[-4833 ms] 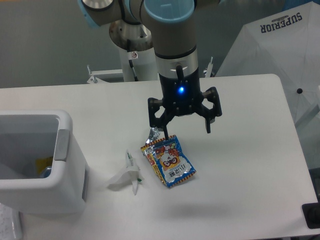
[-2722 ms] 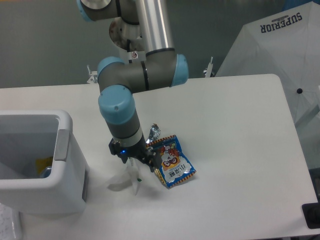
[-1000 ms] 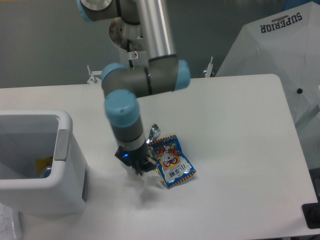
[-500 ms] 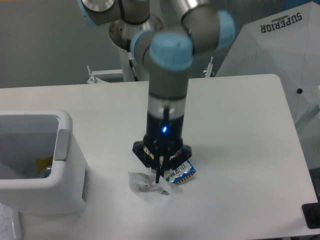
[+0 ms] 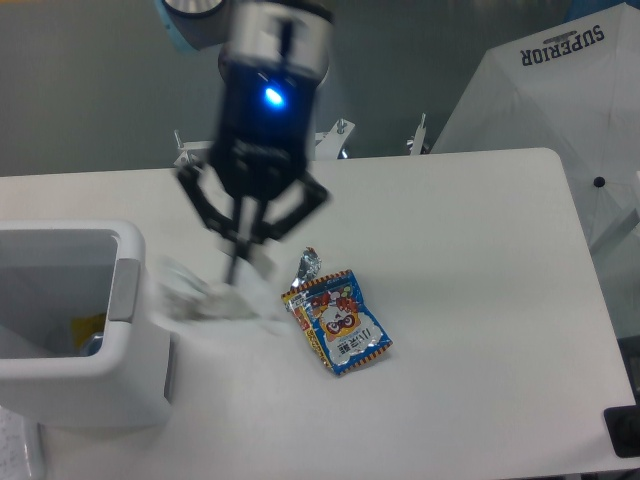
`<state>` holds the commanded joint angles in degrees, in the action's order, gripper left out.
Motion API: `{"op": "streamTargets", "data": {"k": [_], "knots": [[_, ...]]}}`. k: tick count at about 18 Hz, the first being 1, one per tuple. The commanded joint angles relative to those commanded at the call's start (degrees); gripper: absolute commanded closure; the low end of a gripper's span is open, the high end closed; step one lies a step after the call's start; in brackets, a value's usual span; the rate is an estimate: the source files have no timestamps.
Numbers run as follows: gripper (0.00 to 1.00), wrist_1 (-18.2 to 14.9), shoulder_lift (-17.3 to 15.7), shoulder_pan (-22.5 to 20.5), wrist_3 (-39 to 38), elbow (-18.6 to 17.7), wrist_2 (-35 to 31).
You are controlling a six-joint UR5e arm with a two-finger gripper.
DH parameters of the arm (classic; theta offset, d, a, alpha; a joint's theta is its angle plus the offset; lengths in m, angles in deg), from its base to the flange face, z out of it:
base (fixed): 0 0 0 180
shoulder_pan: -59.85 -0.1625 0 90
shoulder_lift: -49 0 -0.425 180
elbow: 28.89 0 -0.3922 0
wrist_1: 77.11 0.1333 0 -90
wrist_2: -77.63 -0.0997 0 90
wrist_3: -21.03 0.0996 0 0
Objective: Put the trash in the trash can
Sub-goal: 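Lift the wrapper and carry it over the white trash bin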
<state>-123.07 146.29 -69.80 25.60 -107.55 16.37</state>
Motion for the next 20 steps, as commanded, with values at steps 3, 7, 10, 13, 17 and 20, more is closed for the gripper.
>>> {"op": "streamTargets", "data": {"k": [3, 7, 10, 13, 17, 20], "knots": [[1.00, -0.09, 0.00, 2.20, 0.00, -1.05, 0.00], [1.00, -0.26, -1.32, 3.97, 0.53, -5.00, -0.53], [1.00, -0.61, -1.32, 4.15, 0.44, -6.59, -0.62], [1.00, -0.62, -1.49, 5.55, 0.35, -8.09, -1.40], [1.00, -0.53, -0.79, 7.57, 0.62, -9.75, -1.58], [1.00, -0.44, 0.34, 8.80, 0.62, -10.90, -1.58]]}}
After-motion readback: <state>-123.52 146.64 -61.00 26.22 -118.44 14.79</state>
